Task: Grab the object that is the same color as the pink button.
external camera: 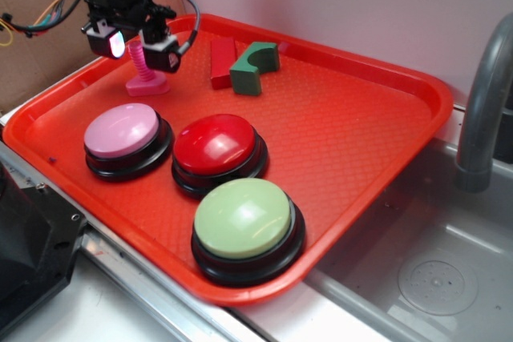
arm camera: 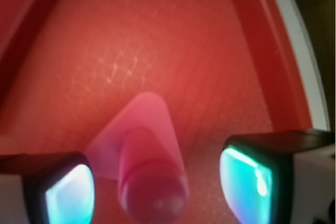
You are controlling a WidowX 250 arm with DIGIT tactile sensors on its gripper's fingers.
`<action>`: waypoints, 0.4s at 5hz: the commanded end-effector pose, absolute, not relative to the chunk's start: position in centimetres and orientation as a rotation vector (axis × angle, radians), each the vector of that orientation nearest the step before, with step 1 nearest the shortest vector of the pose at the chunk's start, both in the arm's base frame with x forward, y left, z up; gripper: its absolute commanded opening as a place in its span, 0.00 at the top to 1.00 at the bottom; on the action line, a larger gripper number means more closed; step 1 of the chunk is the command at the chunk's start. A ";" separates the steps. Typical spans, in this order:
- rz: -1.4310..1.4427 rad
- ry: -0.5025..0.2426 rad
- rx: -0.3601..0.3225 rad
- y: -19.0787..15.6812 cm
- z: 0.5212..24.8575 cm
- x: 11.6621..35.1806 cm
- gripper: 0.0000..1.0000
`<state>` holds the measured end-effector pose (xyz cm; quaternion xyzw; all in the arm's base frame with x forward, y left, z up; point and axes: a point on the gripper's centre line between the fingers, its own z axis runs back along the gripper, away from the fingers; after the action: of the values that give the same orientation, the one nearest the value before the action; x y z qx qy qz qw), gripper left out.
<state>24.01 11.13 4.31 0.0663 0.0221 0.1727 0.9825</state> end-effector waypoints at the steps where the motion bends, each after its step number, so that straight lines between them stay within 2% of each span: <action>1: 0.368 -0.002 0.145 12.2 5.3 23.8 1.00; 2: 0.367 -0.030 0.145 12.1 7.0 23.8 1.00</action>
<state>23.74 11.09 5.48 0.0650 0.0110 0.1758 0.9822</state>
